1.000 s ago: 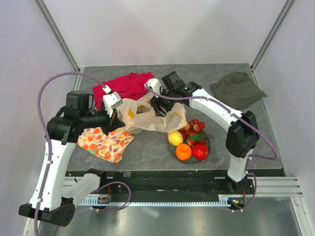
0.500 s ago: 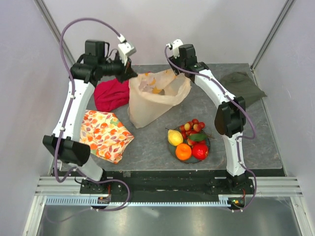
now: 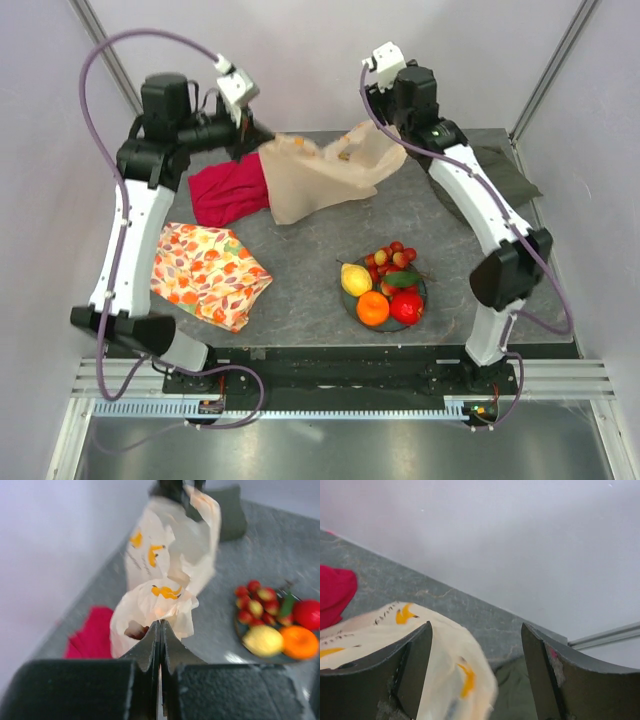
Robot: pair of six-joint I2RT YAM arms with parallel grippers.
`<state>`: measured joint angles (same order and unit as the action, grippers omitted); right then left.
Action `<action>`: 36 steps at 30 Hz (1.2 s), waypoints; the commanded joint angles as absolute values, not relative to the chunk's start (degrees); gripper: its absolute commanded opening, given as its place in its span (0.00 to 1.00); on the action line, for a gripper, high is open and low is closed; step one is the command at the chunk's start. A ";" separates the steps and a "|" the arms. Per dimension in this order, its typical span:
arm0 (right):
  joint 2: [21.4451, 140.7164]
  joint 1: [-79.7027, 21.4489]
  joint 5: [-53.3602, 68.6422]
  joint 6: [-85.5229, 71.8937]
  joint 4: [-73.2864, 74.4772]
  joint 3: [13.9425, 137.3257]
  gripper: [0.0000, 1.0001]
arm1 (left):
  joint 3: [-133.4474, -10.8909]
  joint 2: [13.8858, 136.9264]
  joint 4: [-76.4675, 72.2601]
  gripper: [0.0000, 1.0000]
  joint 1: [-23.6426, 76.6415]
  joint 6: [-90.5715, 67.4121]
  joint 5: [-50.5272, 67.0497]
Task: Take the fake fruits out of the plastic bag
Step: Adjust the plastic bag at the center of the board.
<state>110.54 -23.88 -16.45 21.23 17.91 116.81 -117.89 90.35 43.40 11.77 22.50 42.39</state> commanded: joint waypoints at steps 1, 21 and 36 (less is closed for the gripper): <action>98.57 -24.08 -10.04 18.55 24.06 102.28 0.79 | -95.88 74.85 48.24 0.02 12.04 23.38 43.77; 87.27 -36.47 28.91 26.72 28.56 83.32 0.31 | -73.29 65.03 41.49 0.02 10.29 2.38 37.34; 104.83 -37.97 3.08 22.41 18.64 93.76 0.21 | -77.52 64.95 45.17 0.02 10.02 3.25 48.95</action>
<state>100.97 -38.00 10.37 23.73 23.92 87.48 -77.47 65.95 44.42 10.20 3.18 45.69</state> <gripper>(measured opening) 0.209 0.022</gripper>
